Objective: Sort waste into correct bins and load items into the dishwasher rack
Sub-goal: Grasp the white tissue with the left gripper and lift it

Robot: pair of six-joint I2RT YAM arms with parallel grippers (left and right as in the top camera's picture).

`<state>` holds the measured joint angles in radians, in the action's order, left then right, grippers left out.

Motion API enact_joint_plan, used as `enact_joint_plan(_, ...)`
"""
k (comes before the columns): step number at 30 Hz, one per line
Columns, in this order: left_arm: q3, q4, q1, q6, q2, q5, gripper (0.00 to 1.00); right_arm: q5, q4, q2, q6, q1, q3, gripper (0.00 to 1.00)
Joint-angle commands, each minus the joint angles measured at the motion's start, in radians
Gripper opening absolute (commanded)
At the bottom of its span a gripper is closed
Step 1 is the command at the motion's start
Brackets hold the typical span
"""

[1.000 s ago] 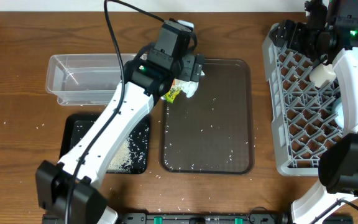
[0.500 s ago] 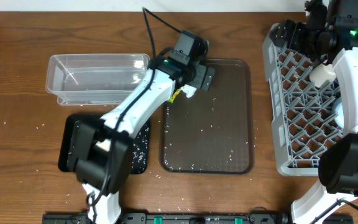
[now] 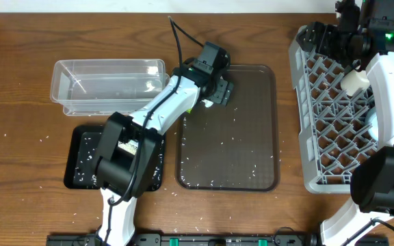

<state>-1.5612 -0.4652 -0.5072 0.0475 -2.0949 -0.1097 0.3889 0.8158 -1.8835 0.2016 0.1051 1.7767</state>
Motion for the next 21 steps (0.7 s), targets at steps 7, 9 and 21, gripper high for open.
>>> enact_joint_plan(7,-0.005,0.016,-0.007,-0.007,-0.063,-0.01,0.78,0.003,0.001,0.01,0.007,-0.001,0.013,0.99)
enact_joint_plan(9,-0.005,0.02,-0.007,-0.006,-0.074,-0.01,0.78,0.003,0.001,0.01,0.007,-0.001,0.013,0.99)
enact_joint_plan(21,-0.005,0.013,-0.01,0.014,-0.057,-0.012,0.19,0.003,0.001,0.01,0.007,-0.001,0.013,0.99)
